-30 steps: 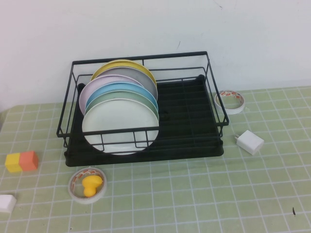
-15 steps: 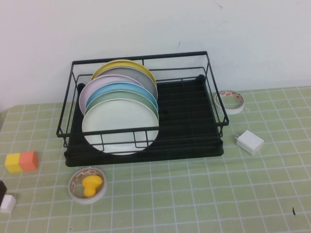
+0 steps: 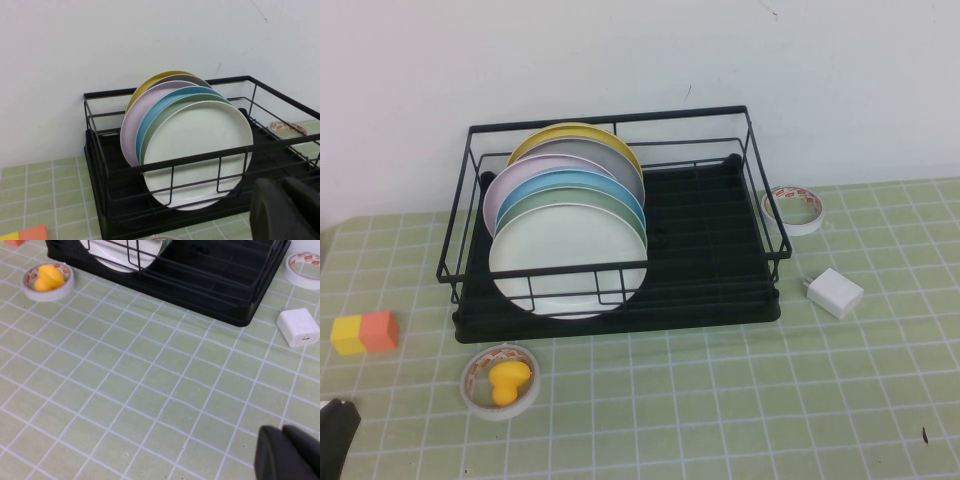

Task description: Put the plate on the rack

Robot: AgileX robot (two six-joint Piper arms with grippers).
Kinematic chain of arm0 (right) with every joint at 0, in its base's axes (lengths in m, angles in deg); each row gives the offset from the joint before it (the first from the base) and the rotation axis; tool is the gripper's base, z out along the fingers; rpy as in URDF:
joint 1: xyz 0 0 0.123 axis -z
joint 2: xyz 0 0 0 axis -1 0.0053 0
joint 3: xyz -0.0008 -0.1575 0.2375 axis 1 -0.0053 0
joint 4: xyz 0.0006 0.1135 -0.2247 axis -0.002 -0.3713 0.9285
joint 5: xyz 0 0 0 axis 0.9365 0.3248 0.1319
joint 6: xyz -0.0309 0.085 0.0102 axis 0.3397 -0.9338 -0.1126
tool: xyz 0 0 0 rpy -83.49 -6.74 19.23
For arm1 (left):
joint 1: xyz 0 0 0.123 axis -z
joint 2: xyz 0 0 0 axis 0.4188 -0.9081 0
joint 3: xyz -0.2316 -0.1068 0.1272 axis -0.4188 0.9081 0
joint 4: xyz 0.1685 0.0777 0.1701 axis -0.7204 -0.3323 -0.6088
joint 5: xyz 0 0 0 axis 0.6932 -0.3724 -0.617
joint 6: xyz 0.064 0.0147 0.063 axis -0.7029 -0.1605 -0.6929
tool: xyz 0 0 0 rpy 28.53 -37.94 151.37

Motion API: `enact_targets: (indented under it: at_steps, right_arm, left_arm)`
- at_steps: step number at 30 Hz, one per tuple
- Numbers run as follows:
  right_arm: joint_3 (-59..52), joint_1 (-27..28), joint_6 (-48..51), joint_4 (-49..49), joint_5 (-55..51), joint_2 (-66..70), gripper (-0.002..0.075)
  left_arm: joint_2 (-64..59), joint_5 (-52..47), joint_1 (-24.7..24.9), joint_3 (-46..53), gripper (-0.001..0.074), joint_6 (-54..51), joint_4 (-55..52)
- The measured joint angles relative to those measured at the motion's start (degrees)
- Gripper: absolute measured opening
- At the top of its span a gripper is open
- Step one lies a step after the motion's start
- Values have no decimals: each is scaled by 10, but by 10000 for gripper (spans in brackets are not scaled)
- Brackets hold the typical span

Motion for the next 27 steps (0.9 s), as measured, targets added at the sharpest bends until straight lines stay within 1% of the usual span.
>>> enact_targets:
  at_steps: [3,8,16,27]
  right_arm:
    - [0,0,0,-1,0,0,-1]
    - [0,0,0,-1,0,0,-1]
    - [0,0,2,-1,0,0,-1]
    - [0,0,3,-2,0,-1,-1]
  left_arm:
    - [0,2,0,0,-1,0,0]
    - [15,44,0,0,-1,0,0]
    - [146,109,0,30,-1,0,0]
    - [152,134,-2,56,-1,12,2]
